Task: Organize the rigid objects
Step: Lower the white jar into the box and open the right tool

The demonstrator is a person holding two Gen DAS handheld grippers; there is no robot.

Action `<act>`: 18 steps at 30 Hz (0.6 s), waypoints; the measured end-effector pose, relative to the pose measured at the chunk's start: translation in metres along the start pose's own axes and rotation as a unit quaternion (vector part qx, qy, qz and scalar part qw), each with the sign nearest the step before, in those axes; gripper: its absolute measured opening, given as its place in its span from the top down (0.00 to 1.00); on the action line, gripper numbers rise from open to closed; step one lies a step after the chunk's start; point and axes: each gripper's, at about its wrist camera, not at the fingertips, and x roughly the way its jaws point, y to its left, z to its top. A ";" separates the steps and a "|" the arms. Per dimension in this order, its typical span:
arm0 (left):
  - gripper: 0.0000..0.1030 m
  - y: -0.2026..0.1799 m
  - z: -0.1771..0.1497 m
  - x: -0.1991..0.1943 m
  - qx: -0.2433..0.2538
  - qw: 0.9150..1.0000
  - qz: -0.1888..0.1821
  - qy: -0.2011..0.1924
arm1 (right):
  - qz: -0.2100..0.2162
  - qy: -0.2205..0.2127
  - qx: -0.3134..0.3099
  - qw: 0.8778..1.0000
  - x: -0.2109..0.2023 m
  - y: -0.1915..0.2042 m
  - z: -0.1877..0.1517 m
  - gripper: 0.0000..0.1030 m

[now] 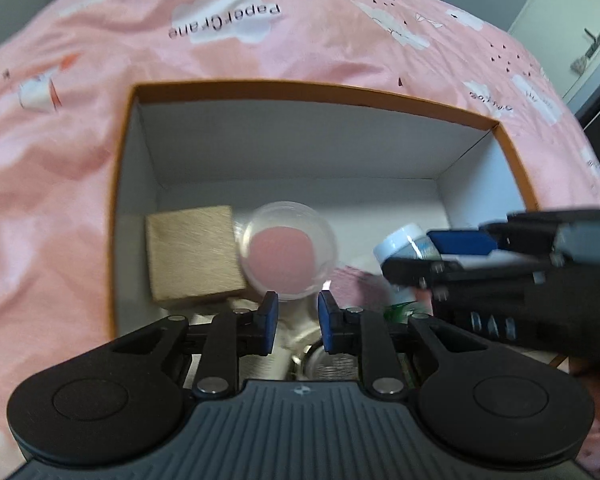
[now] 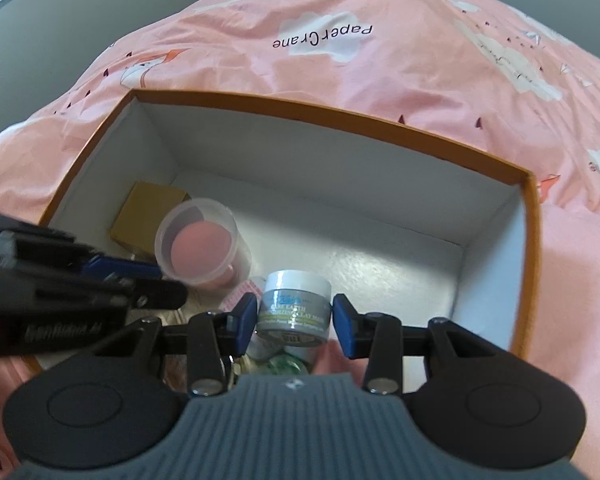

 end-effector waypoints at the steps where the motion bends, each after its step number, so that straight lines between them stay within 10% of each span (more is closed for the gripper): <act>1: 0.77 0.001 -0.001 -0.002 0.001 1.000 0.004 -0.002 | 0.004 0.003 0.005 1.000 0.004 -0.001 0.003 0.60; 18: 0.77 0.002 -0.005 0.000 0.005 1.000 0.009 -0.001 | -0.004 0.032 0.076 0.997 0.053 -0.013 0.033 0.60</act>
